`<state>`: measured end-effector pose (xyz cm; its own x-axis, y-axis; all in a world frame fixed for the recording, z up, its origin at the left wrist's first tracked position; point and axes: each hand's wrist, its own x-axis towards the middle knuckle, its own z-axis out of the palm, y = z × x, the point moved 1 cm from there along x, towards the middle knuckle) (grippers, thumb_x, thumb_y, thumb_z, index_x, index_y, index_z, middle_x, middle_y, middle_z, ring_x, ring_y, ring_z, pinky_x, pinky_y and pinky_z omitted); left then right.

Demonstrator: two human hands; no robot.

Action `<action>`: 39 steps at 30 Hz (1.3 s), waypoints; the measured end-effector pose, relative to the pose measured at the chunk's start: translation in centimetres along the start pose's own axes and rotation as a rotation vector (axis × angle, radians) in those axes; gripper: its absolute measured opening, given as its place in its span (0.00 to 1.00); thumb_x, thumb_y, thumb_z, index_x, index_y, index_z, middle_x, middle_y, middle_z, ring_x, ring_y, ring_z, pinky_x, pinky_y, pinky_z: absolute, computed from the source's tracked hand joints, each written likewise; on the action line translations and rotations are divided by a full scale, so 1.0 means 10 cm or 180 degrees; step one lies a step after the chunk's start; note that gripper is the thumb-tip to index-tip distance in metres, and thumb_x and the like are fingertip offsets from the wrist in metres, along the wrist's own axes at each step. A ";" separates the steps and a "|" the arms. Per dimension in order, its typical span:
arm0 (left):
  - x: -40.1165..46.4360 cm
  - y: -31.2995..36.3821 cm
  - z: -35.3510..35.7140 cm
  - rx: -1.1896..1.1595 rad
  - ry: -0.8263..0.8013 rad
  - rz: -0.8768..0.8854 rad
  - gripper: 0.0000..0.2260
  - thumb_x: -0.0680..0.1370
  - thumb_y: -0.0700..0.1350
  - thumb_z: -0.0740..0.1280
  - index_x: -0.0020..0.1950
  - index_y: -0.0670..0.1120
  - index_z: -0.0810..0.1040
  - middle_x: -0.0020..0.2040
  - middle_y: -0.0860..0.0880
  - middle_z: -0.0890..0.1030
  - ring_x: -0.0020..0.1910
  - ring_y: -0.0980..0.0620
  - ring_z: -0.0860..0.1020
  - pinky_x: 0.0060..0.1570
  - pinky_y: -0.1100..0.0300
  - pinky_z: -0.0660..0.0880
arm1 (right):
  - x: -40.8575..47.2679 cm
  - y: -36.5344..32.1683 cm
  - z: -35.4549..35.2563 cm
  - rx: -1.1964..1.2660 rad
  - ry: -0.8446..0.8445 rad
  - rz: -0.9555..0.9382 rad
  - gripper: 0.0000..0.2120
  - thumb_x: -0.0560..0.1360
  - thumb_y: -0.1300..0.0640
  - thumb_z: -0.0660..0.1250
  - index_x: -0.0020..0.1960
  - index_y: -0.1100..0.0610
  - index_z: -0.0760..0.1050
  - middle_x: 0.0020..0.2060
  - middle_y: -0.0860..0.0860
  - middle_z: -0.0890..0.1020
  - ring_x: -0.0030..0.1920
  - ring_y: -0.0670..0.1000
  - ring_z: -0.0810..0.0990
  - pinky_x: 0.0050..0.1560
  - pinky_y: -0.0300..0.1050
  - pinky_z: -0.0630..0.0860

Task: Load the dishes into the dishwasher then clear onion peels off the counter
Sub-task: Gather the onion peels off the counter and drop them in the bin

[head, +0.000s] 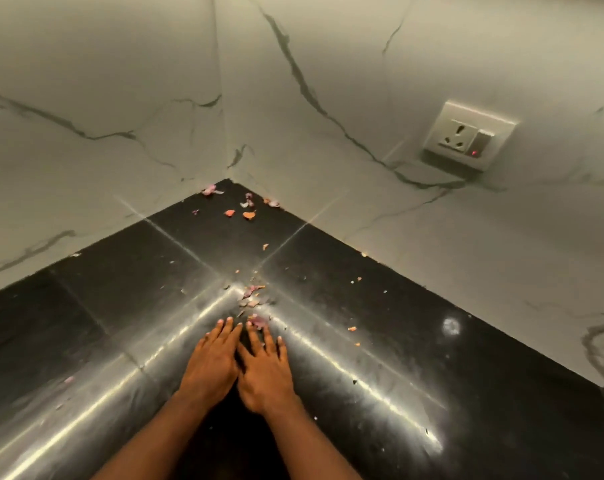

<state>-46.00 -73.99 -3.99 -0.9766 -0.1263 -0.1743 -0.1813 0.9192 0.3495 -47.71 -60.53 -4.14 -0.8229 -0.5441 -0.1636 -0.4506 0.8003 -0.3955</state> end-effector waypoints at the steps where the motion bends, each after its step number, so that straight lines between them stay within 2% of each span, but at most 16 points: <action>1: 0.11 0.00 -0.02 -0.0075 0.0020 0.0030 0.32 0.80 0.45 0.56 0.85 0.51 0.54 0.85 0.50 0.52 0.84 0.52 0.48 0.80 0.54 0.45 | 0.07 0.02 -0.01 -0.0028 -0.0024 0.0020 0.31 0.82 0.44 0.51 0.84 0.40 0.48 0.84 0.45 0.39 0.83 0.54 0.36 0.80 0.61 0.35; 4: 0.37 0.00 -0.02 -0.0207 0.0089 0.0180 0.33 0.76 0.46 0.53 0.84 0.50 0.58 0.84 0.51 0.57 0.83 0.53 0.52 0.80 0.54 0.47 | 0.20 0.05 -0.03 0.0018 0.0019 0.0066 0.33 0.80 0.44 0.51 0.84 0.40 0.48 0.84 0.44 0.38 0.83 0.52 0.34 0.78 0.57 0.31; 6: 0.48 -0.03 -0.05 -0.0235 0.0265 0.0284 0.32 0.75 0.46 0.54 0.81 0.49 0.66 0.81 0.50 0.65 0.81 0.51 0.61 0.79 0.53 0.55 | 0.26 0.06 -0.04 0.0116 0.0122 0.0110 0.32 0.81 0.44 0.52 0.83 0.40 0.48 0.84 0.44 0.39 0.83 0.51 0.35 0.77 0.55 0.29; 9: 0.54 -0.12 -0.08 -0.0502 0.0716 0.0431 0.29 0.70 0.44 0.58 0.69 0.47 0.82 0.68 0.47 0.81 0.68 0.47 0.79 0.68 0.51 0.73 | 0.34 0.08 -0.04 0.0139 0.0214 0.0141 0.30 0.82 0.43 0.50 0.83 0.40 0.49 0.84 0.44 0.40 0.83 0.50 0.34 0.76 0.54 0.27; 12: 0.59 -0.17 -0.18 -0.0688 0.0875 0.0157 0.21 0.70 0.35 0.70 0.61 0.50 0.86 0.57 0.48 0.86 0.55 0.45 0.85 0.53 0.49 0.81 | 0.47 0.14 -0.12 0.0135 0.0228 0.0144 0.29 0.84 0.41 0.49 0.83 0.40 0.49 0.84 0.44 0.39 0.82 0.49 0.32 0.79 0.55 0.30; 14: 0.66 -0.18 -0.21 -0.0688 0.0935 0.0105 0.20 0.70 0.33 0.73 0.58 0.51 0.85 0.53 0.49 0.86 0.52 0.44 0.83 0.48 0.49 0.80 | 0.56 0.18 -0.18 0.0120 0.0244 0.0120 0.28 0.84 0.40 0.49 0.83 0.38 0.47 0.84 0.44 0.40 0.82 0.50 0.32 0.80 0.56 0.32; 17: 0.79 -0.20 -0.21 -0.0673 0.1030 0.0236 0.19 0.72 0.35 0.69 0.60 0.51 0.80 0.55 0.50 0.82 0.57 0.46 0.77 0.48 0.46 0.79 | 0.72 0.24 -0.26 0.0061 0.0268 0.0012 0.29 0.84 0.41 0.50 0.82 0.34 0.44 0.84 0.44 0.40 0.81 0.50 0.31 0.79 0.55 0.30; 22: 0.89 -0.21 -0.08 -0.1090 0.1138 0.0208 0.22 0.74 0.37 0.65 0.68 0.46 0.75 0.67 0.47 0.76 0.66 0.47 0.72 0.66 0.43 0.74 | 1.09 0.44 -0.33 0.0078 0.0343 0.0220 0.30 0.85 0.40 0.49 0.84 0.39 0.44 0.84 0.45 0.42 0.83 0.52 0.36 0.82 0.58 0.39; 25: 0.95 -0.26 -0.09 -0.1084 0.1128 0.0272 0.22 0.74 0.42 0.60 0.68 0.48 0.75 0.67 0.49 0.76 0.67 0.46 0.73 0.69 0.44 0.73 | 1.44 0.51 -0.52 0.0082 0.0388 0.0297 0.28 0.86 0.42 0.49 0.84 0.40 0.49 0.85 0.49 0.44 0.84 0.55 0.37 0.82 0.60 0.41; 28: 0.92 -0.28 -0.13 -0.1116 0.1111 0.0266 0.20 0.75 0.44 0.59 0.66 0.50 0.76 0.65 0.52 0.77 0.66 0.48 0.74 0.69 0.47 0.72 | 1.70 0.57 -0.64 0.0555 0.0958 0.0118 0.24 0.86 0.49 0.56 0.82 0.48 0.63 0.84 0.51 0.56 0.83 0.57 0.52 0.82 0.54 0.51; 30: 0.92 -0.25 -0.15 -0.1140 0.1159 0.0351 0.19 0.75 0.44 0.59 0.65 0.51 0.77 0.65 0.54 0.77 0.66 0.50 0.74 0.70 0.51 0.71 | 1.76 0.68 -0.60 0.1009 0.1301 -0.0028 0.23 0.82 0.59 0.63 0.76 0.52 0.73 0.82 0.50 0.63 0.79 0.55 0.65 0.78 0.46 0.62; 32: 0.93 -0.27 -0.17 -0.1136 0.1185 0.0334 0.18 0.75 0.43 0.61 0.64 0.52 0.78 0.65 0.54 0.77 0.67 0.52 0.74 0.70 0.55 0.70 | 1.77 0.72 -0.51 0.1154 0.1447 -0.0104 0.24 0.78 0.67 0.64 0.73 0.55 0.76 0.79 0.51 0.68 0.75 0.55 0.72 0.76 0.47 0.68; 34: 0.91 -0.29 -0.18 -0.1046 0.1197 0.0303 0.15 0.76 0.41 0.63 0.61 0.53 0.79 0.66 0.55 0.77 0.66 0.53 0.74 0.69 0.58 0.70 | 1.76 0.72 -0.46 0.1065 0.1643 -0.0191 0.25 0.77 0.68 0.64 0.73 0.56 0.76 0.77 0.52 0.71 0.76 0.54 0.70 0.78 0.49 0.66; 36: 0.91 -0.28 -0.19 -0.0961 0.1210 0.0328 0.14 0.76 0.40 0.65 0.58 0.54 0.79 0.65 0.56 0.78 0.64 0.53 0.75 0.66 0.57 0.72 | 1.78 0.74 -0.47 0.1104 0.1808 -0.0162 0.26 0.78 0.66 0.63 0.75 0.55 0.74 0.78 0.52 0.69 0.80 0.51 0.64 0.80 0.46 0.59; 39: 0.92 -0.25 -0.21 -0.0851 0.1175 0.0294 0.11 0.77 0.42 0.65 0.56 0.54 0.78 0.62 0.56 0.78 0.61 0.53 0.75 0.61 0.53 0.75 | 1.86 0.76 -0.50 0.1405 0.1878 0.0277 0.27 0.81 0.64 0.64 0.79 0.55 0.70 0.81 0.52 0.65 0.82 0.49 0.59 0.82 0.45 0.55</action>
<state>-54.76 -78.22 -4.57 -0.9572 -0.2173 0.1913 -0.0677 0.8106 0.5817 -68.23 -63.30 -5.66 -0.9545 -0.1582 0.2528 -0.2966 0.5911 -0.7501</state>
